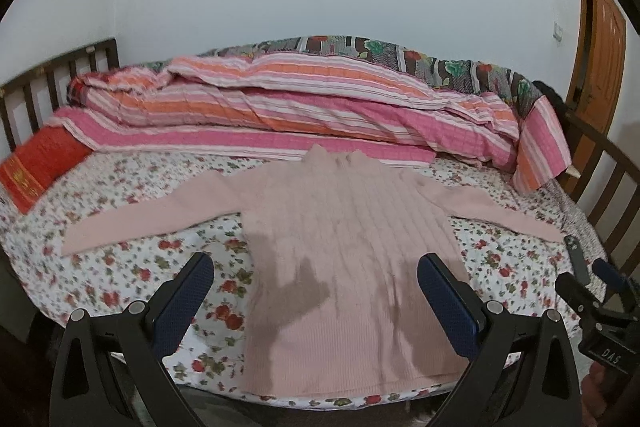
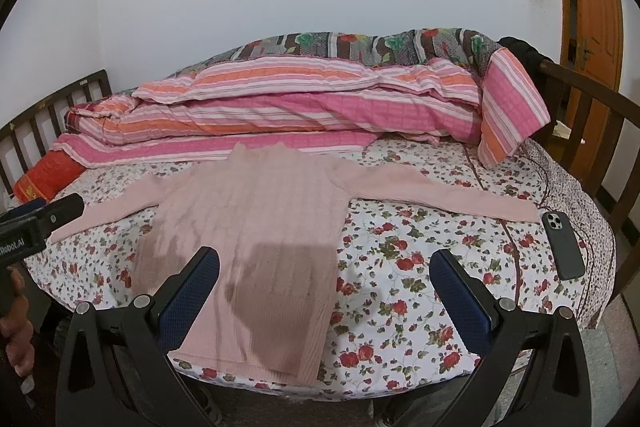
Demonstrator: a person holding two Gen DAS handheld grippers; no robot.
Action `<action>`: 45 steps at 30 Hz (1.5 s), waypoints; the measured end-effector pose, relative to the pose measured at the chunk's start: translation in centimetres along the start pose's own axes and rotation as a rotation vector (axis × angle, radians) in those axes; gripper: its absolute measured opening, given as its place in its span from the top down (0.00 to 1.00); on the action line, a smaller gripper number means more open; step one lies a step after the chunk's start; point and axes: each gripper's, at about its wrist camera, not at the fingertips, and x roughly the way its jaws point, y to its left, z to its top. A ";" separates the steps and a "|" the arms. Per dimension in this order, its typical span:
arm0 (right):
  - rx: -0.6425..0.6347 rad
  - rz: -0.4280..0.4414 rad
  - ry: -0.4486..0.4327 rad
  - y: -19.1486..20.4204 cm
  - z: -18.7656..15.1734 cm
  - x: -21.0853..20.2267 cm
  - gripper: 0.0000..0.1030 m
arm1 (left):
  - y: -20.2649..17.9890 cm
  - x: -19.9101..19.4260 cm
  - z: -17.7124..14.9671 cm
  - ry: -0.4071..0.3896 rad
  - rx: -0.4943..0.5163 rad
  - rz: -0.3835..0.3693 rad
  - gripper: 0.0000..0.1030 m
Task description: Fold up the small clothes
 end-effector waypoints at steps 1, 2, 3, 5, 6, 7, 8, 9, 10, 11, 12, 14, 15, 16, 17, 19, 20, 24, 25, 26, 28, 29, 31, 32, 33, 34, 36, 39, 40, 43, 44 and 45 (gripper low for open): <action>-0.001 -0.001 -0.002 0.0 0.0 0.2 0.00 | 0.4 0.5 -0.1 0.000 -0.007 0.000 0.01; -0.001 0.000 -0.003 -0.1 -0.1 0.4 0.00 | 0.9 1.1 -0.2 0.002 -0.016 0.004 0.01; -0.001 0.001 -0.004 -0.1 -0.1 0.7 0.00 | 1.4 1.7 -0.5 0.009 -0.023 0.006 0.01; -0.003 0.011 0.001 -0.2 -0.2 1.6 0.00 | 2.6 3.1 -1.1 0.028 -0.043 -0.001 0.01; -0.003 0.026 0.008 -0.3 -0.2 2.1 0.00 | 3.4 4.0 -1.4 0.039 -0.057 0.000 0.01; -0.001 0.044 0.015 -0.4 -0.4 2.8 0.00 | 4.3 4.8 -1.7 0.051 -0.073 0.005 0.01; 0.001 0.052 0.020 -0.5 -0.6 3.6 0.00 | 5.3 5.8 -2.1 0.066 -0.096 -0.005 0.03; -0.005 0.050 0.024 -0.5 -0.8 4.3 0.00 | 6.3 6.5 -2.6 0.076 -0.117 -0.009 0.03; -0.018 0.045 0.029 -0.4 -1.0 5.0 0.00 | 7.5 7.2 -3.0 0.083 -0.142 0.002 0.03; -0.034 0.038 0.029 -0.3 -1.2 5.6 0.00 | 8.6 8.0 -3.4 0.083 -0.164 0.025 0.03; -0.048 0.023 0.024 -0.3 -1.4 6.4 0.00 | 9.8 8.8 -3.7 0.081 -0.183 0.045 0.03; -0.056 -0.005 0.015 -0.5 -1.9 7.9 0.00 | 12.4 10.4 -4.4 0.086 -0.219 0.085 0.04; -0.057 -0.008 0.022 -0.6 -2.1 9.0 0.00 | 14.2 11.2 -4.7 0.086 -0.251 0.107 0.06; -0.057 -0.005 0.031 -0.7 -2.2 9.7 0.00 | 15.6 11.9 -5.0 0.084 -0.285 0.119 0.12; -0.056 0.001 0.044 -0.9 -2.2 10.5 0.00 | 17.0 12.5 -5.2 0.085 -0.319 0.129 0.14; -0.047 0.023 0.083 -1.0 -2.4 12.5 0.00 | 20.5 13.8 -5.8 0.083 -0.406 0.144 0.15; -0.043 0.030 0.095 -1.1 -2.5 13.1 0.00 | 22.0 14.3 -6.1 0.075 -0.445 0.147 0.15; -0.029 0.059 0.128 -0.7 -2.5 16.1 0.01 | 28.5 15.8 -6.8 0.032 -0.605 0.156 0.21; -0.031 0.063 0.129 -0.5 -2.5 16.8 0.01 | 29.9 16.2 -6.9 0.028 -0.638 0.164 0.22; -0.034 0.067 0.131 -0.3 -2.4 17.5 0.01 | 31.4 16.7 -7.0 0.026 -0.672 0.171 0.24; -0.036 0.075 0.135 0.2 -2.0 18.7 0.01 | 33.4 17.4 -7.1 0.008 -0.717 0.169 0.33; -0.035 0.078 0.137 0.4 -1.9 19.1 0.01 | 34.3 17.7 -7.0 -0.006 -0.727 0.168 0.33; -0.029 0.090 0.145 0.8 -1.5 20.4 0.01 | 35.5 18.0 -6.3 -0.030 -0.716 0.195 0.38; -0.025 0.095 0.147 1.0 -1.3 21.0 0.01 | 36.0 18.1 -6.1 -0.038 -0.712 0.218 0.41; -0.020 0.101 0.149 1.2 -1.0 21.7 0.01 | 37.0 18.4 -5.9 -0.048 -0.727 0.241 0.48; -0.017 0.106 0.150 1.4 -0.7 22.1 0.01 | 37.7 18.7 -5.7 -0.052 -0.748 0.257 0.57; -0.016 0.114 0.149 1.9 0.1 23.2 0.01 | 38.9 19.1 -5.5 -0.051 -0.771 0.298 0.75; -0.008 0.114 0.133 1.9 1.5 24.2 0.01 | 38.3 18.4 -4.4 -0.075 -0.732 0.334 0.92; -0.001 0.115 0.123 1.7 1.8 24.3 0.01 | 37.8 18.1 -3.6 -0.090 -0.705 0.349 0.93; 0.027 0.112 0.091 0.5 2.4 24.3 0.01 | 34.6 17.2 -0.2 -0.131 -0.598 0.341 0.93; 0.041 0.109 0.086 -0.1 2.4 24.2 0.01 | 33.4 17.1 0.9 -0.140 -0.569 0.327 0.93; 0.052 0.111 0.086 -0.6 2.4 24.2 0.01 | 31.8 17.0 2.2 -0.153 -0.535 0.307 0.93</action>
